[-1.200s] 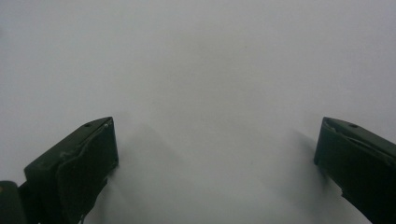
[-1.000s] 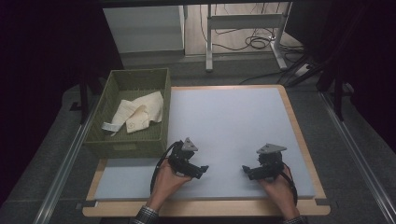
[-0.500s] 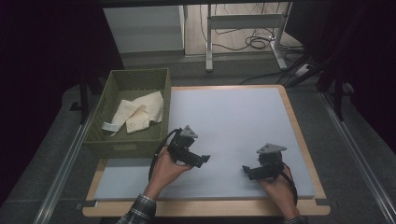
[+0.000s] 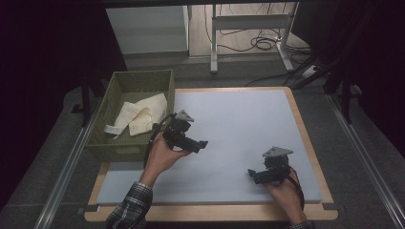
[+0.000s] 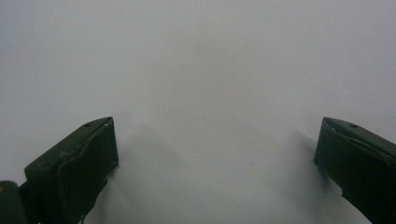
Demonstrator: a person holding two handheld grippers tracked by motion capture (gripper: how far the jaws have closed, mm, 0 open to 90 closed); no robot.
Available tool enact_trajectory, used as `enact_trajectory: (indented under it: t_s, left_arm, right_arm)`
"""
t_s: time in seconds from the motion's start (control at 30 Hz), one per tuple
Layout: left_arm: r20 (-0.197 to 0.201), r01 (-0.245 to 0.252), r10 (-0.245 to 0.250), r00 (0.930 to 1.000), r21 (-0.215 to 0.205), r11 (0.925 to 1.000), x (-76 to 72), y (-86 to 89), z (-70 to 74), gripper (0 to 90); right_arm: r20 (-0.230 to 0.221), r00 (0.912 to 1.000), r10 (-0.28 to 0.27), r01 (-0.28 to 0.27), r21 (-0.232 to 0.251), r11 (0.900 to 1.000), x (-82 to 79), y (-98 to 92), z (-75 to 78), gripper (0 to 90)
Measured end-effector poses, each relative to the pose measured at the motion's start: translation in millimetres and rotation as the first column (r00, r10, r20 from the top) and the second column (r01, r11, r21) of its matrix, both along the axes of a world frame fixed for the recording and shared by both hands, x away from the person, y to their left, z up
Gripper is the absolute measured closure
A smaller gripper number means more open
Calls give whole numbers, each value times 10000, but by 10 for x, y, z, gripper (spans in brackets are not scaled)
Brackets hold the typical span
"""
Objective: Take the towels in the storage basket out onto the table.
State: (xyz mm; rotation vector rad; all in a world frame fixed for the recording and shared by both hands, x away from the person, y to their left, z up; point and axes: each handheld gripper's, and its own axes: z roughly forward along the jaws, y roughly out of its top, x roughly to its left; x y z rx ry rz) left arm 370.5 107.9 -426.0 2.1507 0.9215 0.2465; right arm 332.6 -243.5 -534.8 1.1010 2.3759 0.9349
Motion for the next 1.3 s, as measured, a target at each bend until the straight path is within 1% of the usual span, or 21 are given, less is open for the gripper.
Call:
enact_trajectory:
  t_s: [0.1, 0.37, 0.4, 0.43, 0.53, 0.6, 0.63, 0.77, 0.87, 0.9, 0.93, 0.97, 1.0, 1.03, 1.07, 1.13, 1.17, 1.2, 1.23, 1.27, 1.3]
  left_arm:
    - [24, -145, 145, 9999, 59, 9999, 50, 56, 50, 41]
    - [178, -935, 930, 9955, 247, 9953, 242, 318, 214, 40]
    - [177, -1162, 1156, 9931, 320, 9927, 288, 397, 247, 40]
    - [177, -1162, 1156, 9931, 320, 9927, 288, 397, 247, 40]
    - [98, -1681, 1679, 9858, 255, 9854, 393, 584, 288, 40]
    - [82, -1790, 1788, 9838, 258, 9835, 421, 631, 293, 41]
    - [92, -2043, 2041, 9789, 329, 9784, 474, 727, 302, 41]
    - [79, -2513, 2512, 9679, 528, 9665, 558, 894, 306, 40]
    - [102, -2900, 2900, 9570, 643, 9549, 611, 1010, 292, 39]
    - [102, -2900, 2900, 9570, 643, 9549, 611, 1010, 292, 38]
    - [95, -2996, 2996, 9540, 654, 9518, 628, 1049, 284, 38]
    - [38, -3193, 3199, 9475, 751, 9447, 667, 1121, 258, 37]
    - [16, -3291, 3301, 9439, 823, 9407, 687, 1156, 243, 34]
    - [16, -3291, 3301, 9439, 823, 9407, 687, 1156, 243, 34]
    - [-135, -3493, 3518, 9360, 901, 9327, 729, 1219, 203, 33]
    - [-271, -3666, 3707, 9284, 977, 9252, 777, 1278, 158, 30]
    - [-271, -3666, 3707, 9284, 977, 9252, 777, 1278, 158, 29]
    - [-447, -3803, 3862, 9213, 1032, 9191, 830, 1328, 111, 27]
    - [-447, -3803, 3862, 9213, 1032, 9191, 830, 1328, 111, 26]
    - [-634, -3907, 3989, 9148, 1111, 9138, 883, 1364, 54, 25]
    - [-634, -3907, 3989, 9148, 1111, 9138, 883, 1364, 54, 23]
  right_arm:
    - [-14, 10000, -14, 14, 6, 10000, -1, 1, 1, 0]
    - [-28, 10000, -25, 25, 26, 10000, -2, 2, 1, 0]
    - [-28, 10000, -28, 28, 25, 10000, -2, 2, 1, 0]
    - [-28, 10000, -28, 28, 25, 10000, -2, 2, 1, 0]
    - [-25, 10000, -24, 24, 23, 10000, -2, 2, 1, 0]
    - [-25, 10000, -25, 25, 24, 10000, -2, 2, 1, 0]
    - [-26, 10000, -24, 24, 24, 10000, -2, 2, 1, 0]
    - [-27, 10000, -27, 27, 22, 10000, -2, 2, 1, 0]
    - [-28, 10000, -25, 25, 25, 10000, -2, 2, 1, 0]
    - [-28, 10000, -25, 25, 25, 10000, -2, 2, 1, 0]
    - [-26, 10000, -25, 25, 25, 10000, -2, 2, 1, 0]
    - [-27, 10000, -27, 27, 26, 10000, -2, 2, 1, 0]
    - [-25, 10000, -25, 25, 26, 10000, -2, 2, 1, 0]
    - [-25, 10000, -25, 25, 26, 10000, -2, 2, 1, 0]
    - [-23, 10000, -23, 23, 24, 10000, -2, 2, 1, 0]
    - [-24, 10000, -24, 24, 25, 10000, -2, 2, 1, 0]
    - [-24, 10000, -24, 24, 25, 10000, -2, 2, 1, 0]
    - [-25, 10000, -25, 25, 28, 10000, -2, 2, 1, 0]
    - [-25, 10000, -25, 25, 28, 10000, -2, 2, 1, 0]
    - [-24, 10000, -26, 26, 28, 10000, -2, 2, 1, 0]
    - [-24, 10000, -26, 26, 28, 10000, -2, 2, 1, 0]
